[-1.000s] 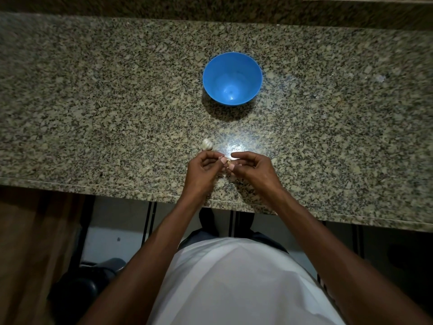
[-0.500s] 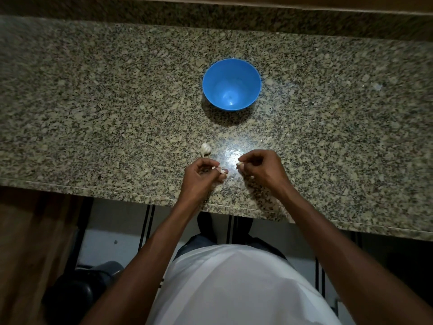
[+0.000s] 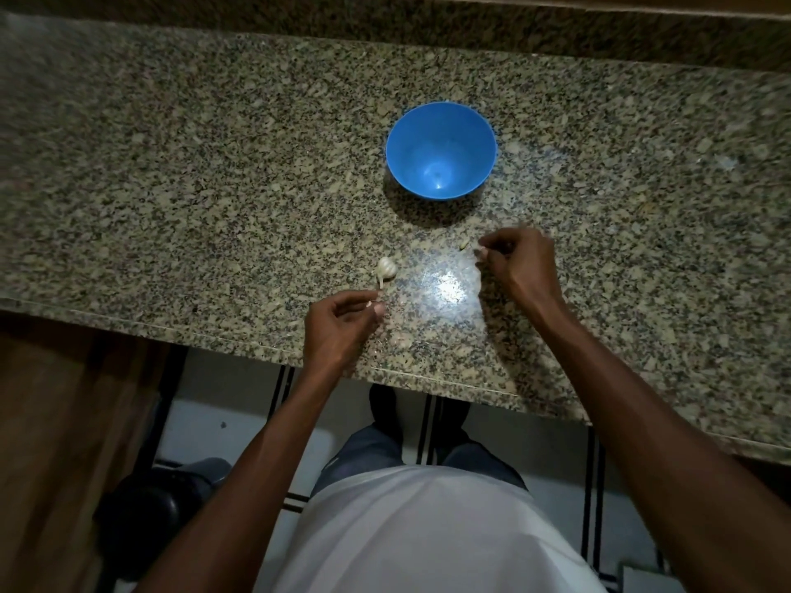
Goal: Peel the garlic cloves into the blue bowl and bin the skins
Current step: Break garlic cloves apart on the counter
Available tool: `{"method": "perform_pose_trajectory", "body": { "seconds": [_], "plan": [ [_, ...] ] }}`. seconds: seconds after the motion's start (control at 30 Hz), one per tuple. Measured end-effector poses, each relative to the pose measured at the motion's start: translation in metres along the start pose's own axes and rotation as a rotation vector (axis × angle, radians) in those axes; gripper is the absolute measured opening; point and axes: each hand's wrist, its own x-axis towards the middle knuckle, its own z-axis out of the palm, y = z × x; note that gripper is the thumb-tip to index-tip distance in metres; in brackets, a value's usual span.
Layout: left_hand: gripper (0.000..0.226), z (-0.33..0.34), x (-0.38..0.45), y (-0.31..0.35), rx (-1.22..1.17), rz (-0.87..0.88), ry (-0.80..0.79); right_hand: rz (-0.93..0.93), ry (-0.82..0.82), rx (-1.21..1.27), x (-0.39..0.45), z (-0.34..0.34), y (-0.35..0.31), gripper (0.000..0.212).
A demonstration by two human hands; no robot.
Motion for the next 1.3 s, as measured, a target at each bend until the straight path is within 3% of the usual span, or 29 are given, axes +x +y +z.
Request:
{"method": "perform_pose_trajectory", "body": {
  "seconds": [0.23,0.33,0.4,0.5,0.57,0.7,0.8,0.97,1.03,1.2,1.3],
  "plan": [
    [0.01,-0.015,0.016,-0.008,0.256,0.146,0.045,-0.195,-0.221,-0.278,-0.06,0.056,-0.009,0.012],
    [0.012,-0.023,0.022,-0.011,0.381,0.271,-0.012,-0.277,-0.208,-0.262,-0.071,0.086,-0.031,0.01],
    [0.016,-0.028,0.025,-0.015,0.458,0.343,-0.076,-0.301,-0.338,-0.259,-0.083,0.098,-0.037,0.024],
    [0.016,-0.033,0.029,-0.026,0.501,0.431,-0.176,-0.35,-0.404,-0.332,-0.104,0.098,-0.029,0.041],
    [0.014,-0.035,0.029,-0.033,0.487,0.459,-0.214,-0.317,-0.3,-0.318,-0.109,0.089,-0.021,0.044],
    [0.015,-0.042,0.029,-0.042,0.415,0.456,-0.179,-0.021,0.072,-0.287,-0.116,0.062,0.005,0.029],
    [0.016,-0.047,0.031,-0.045,0.423,0.459,-0.127,0.139,0.187,-0.39,-0.138,0.077,0.011,0.033],
    [0.019,-0.052,0.033,-0.046,0.444,0.482,-0.143,0.07,0.136,-0.213,-0.154,0.15,-0.043,0.019],
    [0.019,-0.054,0.032,-0.046,0.443,0.487,-0.164,-0.027,0.093,-0.186,-0.147,0.163,-0.06,0.026],
    [0.017,-0.061,0.032,-0.047,0.367,0.44,-0.155,0.011,0.05,-0.173,-0.121,0.13,-0.051,0.036],
    [0.018,-0.064,0.035,-0.047,0.366,0.441,-0.14,0.004,-0.023,-0.294,-0.098,0.114,-0.039,0.024]
  ]
}}
